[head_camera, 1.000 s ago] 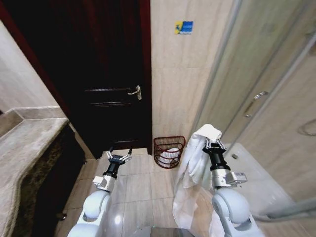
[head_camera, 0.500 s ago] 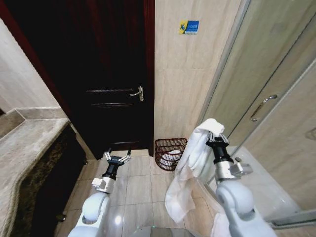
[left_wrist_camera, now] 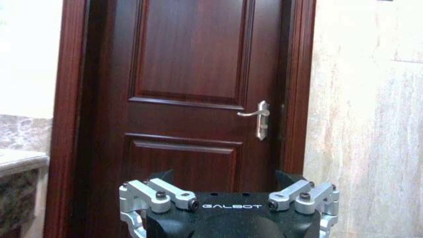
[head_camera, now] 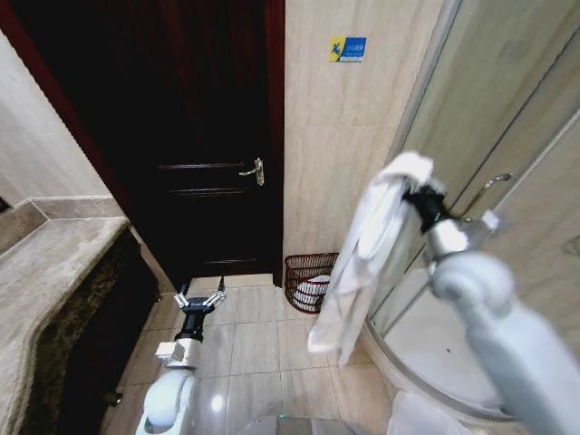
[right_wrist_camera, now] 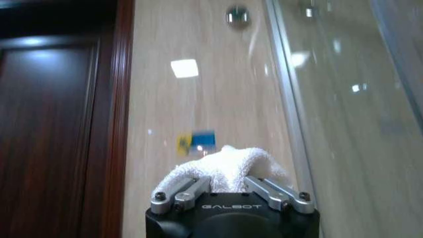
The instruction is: Discard the used towel into the hamper.
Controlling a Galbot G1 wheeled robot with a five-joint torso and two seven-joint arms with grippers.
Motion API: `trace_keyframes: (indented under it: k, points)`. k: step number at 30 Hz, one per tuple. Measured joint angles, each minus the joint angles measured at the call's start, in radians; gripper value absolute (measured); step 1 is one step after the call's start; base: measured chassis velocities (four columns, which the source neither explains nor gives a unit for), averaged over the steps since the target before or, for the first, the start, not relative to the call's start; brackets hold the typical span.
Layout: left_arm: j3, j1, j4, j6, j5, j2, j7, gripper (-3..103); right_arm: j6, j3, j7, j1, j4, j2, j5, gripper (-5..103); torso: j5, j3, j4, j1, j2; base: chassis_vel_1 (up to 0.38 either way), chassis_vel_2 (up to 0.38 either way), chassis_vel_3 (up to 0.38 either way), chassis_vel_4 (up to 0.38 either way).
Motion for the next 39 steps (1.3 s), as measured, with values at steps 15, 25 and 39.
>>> trace_keyframes:
  k: [15,25,39]
  points:
    - [-0.002,0.004,-0.024,-0.017,0.072,-0.03,-0.028,100,-0.056,-0.436,-0.039,0.841,-0.416,0.088,0.142,8,-0.0005,0.0,0.0,0.0,0.0,0.0,0.0,0.0,0.0]
    - [-0.046,0.009,-0.022,-0.038,0.058,-0.032,-0.021,100,-0.057,-0.589,-0.107,1.163,-0.769,0.265,0.037,8,-0.0004,0.0,0.0,0.0,0.0,0.0,0.0,0.0,0.0]
    - [-0.078,0.018,-0.012,-0.047,0.027,-0.032,0.01,100,-0.057,-0.625,-0.154,1.22,-0.888,0.309,-0.006,8,0.0006,0.0,-0.0003,0.0,0.0,0.0,0.0,0.0,0.0]
